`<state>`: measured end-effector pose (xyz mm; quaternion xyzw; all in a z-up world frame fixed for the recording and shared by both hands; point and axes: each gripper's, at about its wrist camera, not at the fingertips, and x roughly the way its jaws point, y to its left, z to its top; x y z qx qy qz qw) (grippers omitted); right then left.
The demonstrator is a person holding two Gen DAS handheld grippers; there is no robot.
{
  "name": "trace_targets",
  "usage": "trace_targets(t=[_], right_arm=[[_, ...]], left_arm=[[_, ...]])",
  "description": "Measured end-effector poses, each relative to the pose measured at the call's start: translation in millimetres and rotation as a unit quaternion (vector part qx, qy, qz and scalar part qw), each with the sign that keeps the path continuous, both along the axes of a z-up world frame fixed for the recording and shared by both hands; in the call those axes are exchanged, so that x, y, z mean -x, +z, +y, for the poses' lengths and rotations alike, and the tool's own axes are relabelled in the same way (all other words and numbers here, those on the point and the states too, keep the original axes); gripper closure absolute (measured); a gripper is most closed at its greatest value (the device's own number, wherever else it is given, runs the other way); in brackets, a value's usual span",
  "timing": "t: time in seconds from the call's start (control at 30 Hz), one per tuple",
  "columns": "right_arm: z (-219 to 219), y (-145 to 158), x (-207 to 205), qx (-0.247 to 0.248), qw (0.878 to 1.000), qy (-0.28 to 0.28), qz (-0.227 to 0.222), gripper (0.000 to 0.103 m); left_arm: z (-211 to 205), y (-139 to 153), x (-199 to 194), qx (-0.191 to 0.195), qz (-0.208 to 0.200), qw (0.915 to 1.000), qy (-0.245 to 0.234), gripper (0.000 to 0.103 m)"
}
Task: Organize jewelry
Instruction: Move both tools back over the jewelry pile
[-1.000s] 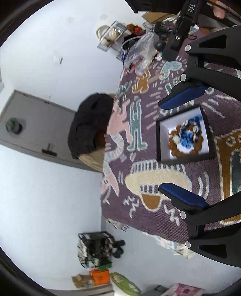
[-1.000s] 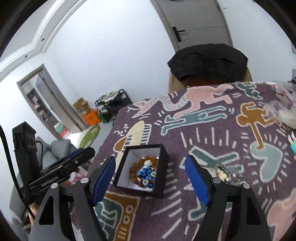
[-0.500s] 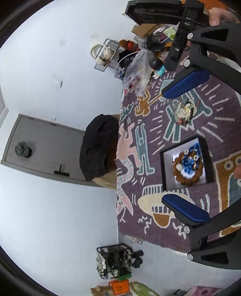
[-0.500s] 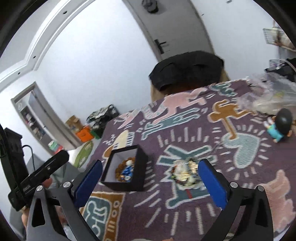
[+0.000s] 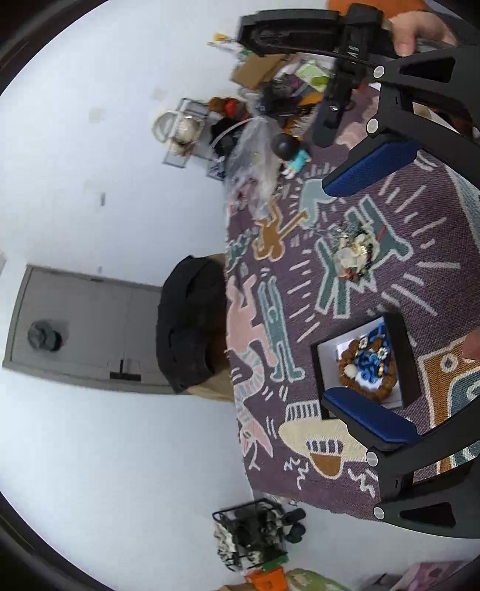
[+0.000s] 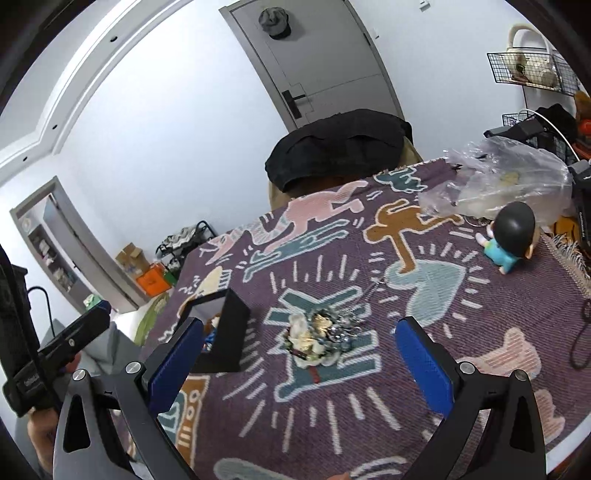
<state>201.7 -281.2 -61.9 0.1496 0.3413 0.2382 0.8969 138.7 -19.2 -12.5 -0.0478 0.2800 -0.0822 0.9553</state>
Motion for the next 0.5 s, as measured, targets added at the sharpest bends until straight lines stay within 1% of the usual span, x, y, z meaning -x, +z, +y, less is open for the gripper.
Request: trace_targets(t=[0.1,0.17,0.23,0.3,0.43,0.5], right_arm=[[-7.4,-4.1,-1.4,0.003,1.0,0.003,0.007,0.0],[-12.7,-7.2,-3.5,0.009,1.0,0.001,0.014,0.0],[-21.2,-10.8,-6.3,0.023,0.999,-0.019,0.021,0.0],[-29.4,-15.2,-8.6,0.025,0.999,-0.032,0.027,0.0],[-43.2,-21.6,-13.9,0.031,0.998,-0.044,0.03,0.0],[-47.5,-25.2,-16.5,0.028,0.998,-0.045,0.035,0.003]], left_arm=[[-14.8,-4.9,-2.8,-0.016,0.007,0.9998,-0.008,0.0],[-23.5,-8.4,-5.8,-0.016,0.016,0.9996,-0.015,0.0],[-30.9,-12.0,-10.5,-0.018,0.025,0.9994,-0.016,0.0],[-36.7,-15.2,-14.8,-0.024,0.031,0.9992,-0.01,0.0],[-46.5,-22.4,-27.3,-0.021,0.045,0.9986,-0.019,0.001],[-52.7,-27.7,-36.1,-0.02,0.058,0.9978,-0.025,0.004]])
